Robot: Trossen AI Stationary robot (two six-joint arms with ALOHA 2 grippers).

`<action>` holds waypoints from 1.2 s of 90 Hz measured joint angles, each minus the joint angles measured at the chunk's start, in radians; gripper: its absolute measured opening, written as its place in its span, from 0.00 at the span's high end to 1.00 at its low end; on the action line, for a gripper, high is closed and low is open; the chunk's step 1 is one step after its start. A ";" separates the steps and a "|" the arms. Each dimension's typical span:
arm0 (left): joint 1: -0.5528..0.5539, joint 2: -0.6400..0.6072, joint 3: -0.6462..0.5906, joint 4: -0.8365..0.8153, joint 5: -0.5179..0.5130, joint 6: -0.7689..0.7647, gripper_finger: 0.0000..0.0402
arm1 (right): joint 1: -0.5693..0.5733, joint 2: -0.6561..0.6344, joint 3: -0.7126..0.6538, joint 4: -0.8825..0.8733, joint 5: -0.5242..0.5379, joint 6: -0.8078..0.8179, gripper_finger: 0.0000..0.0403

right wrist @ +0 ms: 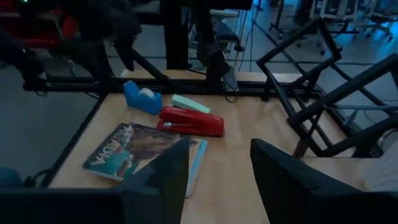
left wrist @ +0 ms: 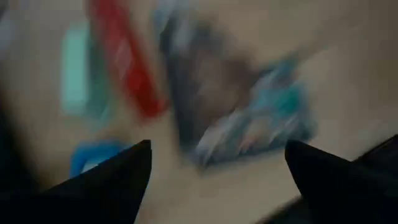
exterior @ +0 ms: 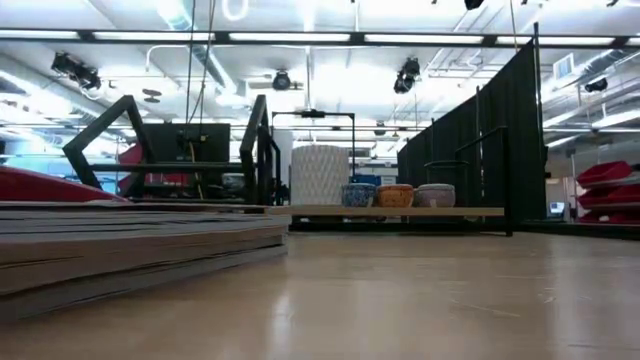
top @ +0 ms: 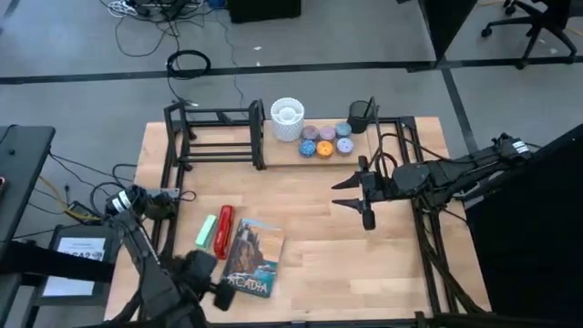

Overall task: Stock shelves
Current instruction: Remove the black pen holder from the shelf

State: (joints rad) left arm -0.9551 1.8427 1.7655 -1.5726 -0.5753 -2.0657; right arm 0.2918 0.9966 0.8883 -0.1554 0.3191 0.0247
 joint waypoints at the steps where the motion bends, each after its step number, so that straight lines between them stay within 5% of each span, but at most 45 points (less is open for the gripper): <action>1: 0.006 0.000 0.001 -0.001 -0.031 0.013 0.14 | -0.003 0.000 0.000 -0.003 0.000 -0.002 0.64; 9: 0.057 0.000 0.005 0.001 -0.257 0.103 0.14 | -0.052 0.000 0.001 -0.046 0.006 -0.003 0.64; 17: 0.131 0.000 0.002 0.000 -0.375 0.170 0.14 | -0.133 0.000 0.001 -0.123 -0.002 -0.003 0.61; 48: 0.431 0.000 0.001 0.037 -0.448 0.562 0.14 | -0.653 0.117 0.059 -0.447 -0.310 -0.122 0.38; 65: 0.499 0.000 0.001 0.074 -0.445 0.705 0.14 | -0.777 0.292 0.222 -0.487 -0.377 -0.295 0.28; 72: 0.513 0.000 0.001 0.090 -0.444 0.736 0.14 | -0.782 0.368 0.313 -0.496 -0.346 -0.389 0.26; 89: 0.517 0.000 0.001 0.096 -0.442 0.755 0.14 | -0.821 0.541 0.591 -0.668 -0.015 -0.455 0.27; 108: 0.517 0.000 0.001 0.104 -0.442 0.756 0.14 | -0.968 0.725 0.781 -1.029 -0.018 -0.274 0.27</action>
State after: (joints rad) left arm -0.4381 1.8431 1.7668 -1.4682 -1.0169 -1.3102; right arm -0.6764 1.7218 1.6692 -1.1849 0.3006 -0.2496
